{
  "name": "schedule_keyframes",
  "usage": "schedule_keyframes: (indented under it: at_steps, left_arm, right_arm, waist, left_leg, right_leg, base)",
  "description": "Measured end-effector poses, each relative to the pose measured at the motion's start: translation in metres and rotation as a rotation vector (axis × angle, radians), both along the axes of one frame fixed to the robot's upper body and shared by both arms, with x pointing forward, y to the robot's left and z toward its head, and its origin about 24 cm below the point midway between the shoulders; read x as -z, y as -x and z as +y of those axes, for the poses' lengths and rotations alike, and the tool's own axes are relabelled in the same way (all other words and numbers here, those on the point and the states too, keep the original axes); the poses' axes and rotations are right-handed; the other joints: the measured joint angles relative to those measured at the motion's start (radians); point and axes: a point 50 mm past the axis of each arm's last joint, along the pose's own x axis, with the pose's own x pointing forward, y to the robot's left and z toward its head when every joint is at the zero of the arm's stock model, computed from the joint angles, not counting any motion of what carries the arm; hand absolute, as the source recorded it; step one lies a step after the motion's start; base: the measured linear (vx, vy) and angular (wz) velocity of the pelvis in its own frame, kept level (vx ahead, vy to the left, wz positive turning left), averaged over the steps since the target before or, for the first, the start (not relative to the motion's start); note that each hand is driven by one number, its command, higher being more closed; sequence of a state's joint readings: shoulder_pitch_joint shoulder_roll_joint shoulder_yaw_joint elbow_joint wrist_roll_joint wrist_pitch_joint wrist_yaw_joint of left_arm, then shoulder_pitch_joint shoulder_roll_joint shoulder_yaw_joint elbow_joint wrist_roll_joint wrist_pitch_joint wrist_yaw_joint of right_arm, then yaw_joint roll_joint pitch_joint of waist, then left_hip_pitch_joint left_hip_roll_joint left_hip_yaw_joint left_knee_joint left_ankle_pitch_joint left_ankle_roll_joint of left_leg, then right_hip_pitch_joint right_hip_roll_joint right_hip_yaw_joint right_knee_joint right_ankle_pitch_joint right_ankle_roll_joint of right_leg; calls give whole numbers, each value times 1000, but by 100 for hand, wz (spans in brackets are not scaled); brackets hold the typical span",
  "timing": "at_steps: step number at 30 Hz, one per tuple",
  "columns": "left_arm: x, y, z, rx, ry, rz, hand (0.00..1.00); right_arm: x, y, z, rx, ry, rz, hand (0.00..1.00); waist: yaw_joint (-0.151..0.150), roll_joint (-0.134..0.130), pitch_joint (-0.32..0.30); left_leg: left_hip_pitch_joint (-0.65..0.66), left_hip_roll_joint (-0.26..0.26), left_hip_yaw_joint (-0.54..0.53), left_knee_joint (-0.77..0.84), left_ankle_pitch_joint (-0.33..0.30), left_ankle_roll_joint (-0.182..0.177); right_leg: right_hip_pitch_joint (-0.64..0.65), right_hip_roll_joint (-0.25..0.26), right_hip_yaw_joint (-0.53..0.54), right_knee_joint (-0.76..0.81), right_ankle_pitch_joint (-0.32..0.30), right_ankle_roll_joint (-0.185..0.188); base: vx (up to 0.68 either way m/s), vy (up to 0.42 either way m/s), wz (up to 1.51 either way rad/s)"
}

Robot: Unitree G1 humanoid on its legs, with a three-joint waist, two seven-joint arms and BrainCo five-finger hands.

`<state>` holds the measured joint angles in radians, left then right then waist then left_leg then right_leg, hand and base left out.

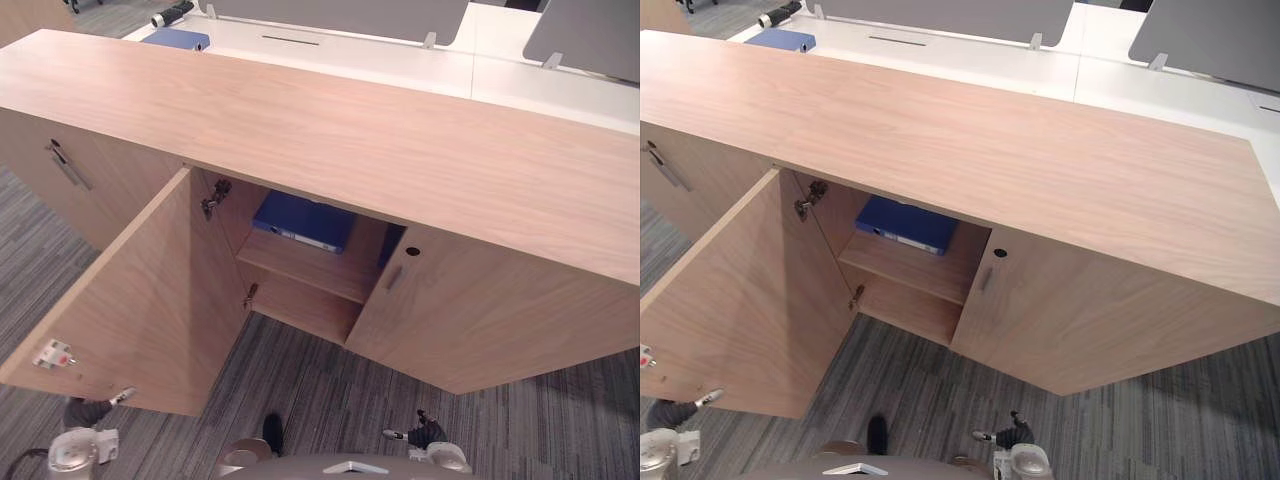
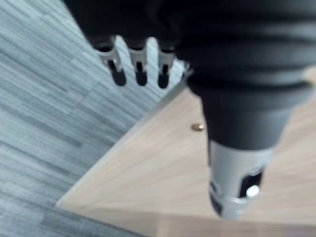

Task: Walk over to the cabinet, pick up the folder, carry it to the office cabinet, place the folder inside the office cabinet, then close the office cabinet door

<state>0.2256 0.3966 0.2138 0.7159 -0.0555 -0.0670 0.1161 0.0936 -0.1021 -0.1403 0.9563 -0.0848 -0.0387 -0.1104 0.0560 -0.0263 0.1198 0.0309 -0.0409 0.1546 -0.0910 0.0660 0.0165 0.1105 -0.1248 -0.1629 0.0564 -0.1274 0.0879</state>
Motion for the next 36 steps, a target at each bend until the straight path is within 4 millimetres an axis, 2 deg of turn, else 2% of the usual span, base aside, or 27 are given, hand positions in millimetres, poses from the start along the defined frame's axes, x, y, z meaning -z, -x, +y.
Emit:
schedule_keyframes:
  at_steps: [5,13,15,17,18,21,23,29,34,36]
  left_arm:
    - [16,11,-36,99,100,44,0]
    - [30,12,-78,226,192,79,0]
    - [35,13,-94,283,241,92,0]
    - [40,13,-116,363,305,110,0]
    - [40,11,-120,373,313,107,0]
    - [40,-5,-150,512,364,95,0]
    - [36,-24,-175,630,398,58,0]
    - [14,-69,-233,878,445,-64,0]
    - [1,-83,-258,970,461,-119,0]
    - [-4,-90,-263,980,468,-147,0]
  right_arm:
    - [0,-3,5,0,-14,-10,0]
    - [-4,-8,3,-1,-4,-35,0]
    - [-4,-8,2,2,-2,-36,0]
    - [-5,-13,4,-7,-5,-44,0]
    - [-5,-15,5,-13,-8,-45,0]
    - [-6,-19,8,-29,-9,-46,0]
    - [-6,-21,9,-32,-10,-48,0]
    - [-6,-23,12,-54,-13,-48,0]
    - [-6,-22,11,-52,-11,-45,0]
    - [-5,-21,11,-51,-10,-40,0]
  waist:
    - [-1,5,-2]
    - [-17,26,-5]
    - [-28,39,-11]
    - [-53,45,-17]
    - [-59,45,-17]
    - [-79,45,-19]
    - [-100,40,-32]
    - [-145,29,-55]
    - [-169,39,-61]
    - [-171,38,-64]
  left_leg:
    - [8,-1,38,0,-3,7]
    - [12,6,84,0,-3,1]
    - [10,6,97,0,-4,3]
    - [10,6,118,0,-4,3]
    - [10,6,123,0,-4,4]
    - [7,7,164,0,-5,5]
    - [8,5,192,-1,-10,11]
    - [10,0,227,-1,-15,18]
    - [10,0,230,-1,-19,17]
    - [14,-1,231,0,-24,18]
  right_leg:
    - [-8,-2,44,-2,16,1]
    - [-35,4,105,2,24,-11]
    - [-45,6,131,5,23,-9]
    - [-55,8,158,6,23,-10]
    - [-59,8,165,6,24,-12]
    - [-81,9,209,1,34,-32]
    - [-91,7,231,-5,40,-46]
    - [-105,-2,244,-6,43,-48]
    - [-108,-2,247,-6,45,-44]
    - [-107,-5,250,-6,64,-20]
  base:
    - [13,26,-20]
    - [-90,30,-18]
    - [-73,39,-16]
    - [-73,44,-22]
    - [-70,45,-38]
    - [-58,57,-47]
    - [-23,63,-38]
    - [6,33,-19]
    - [35,-11,-4]
    - [60,-29,-3]
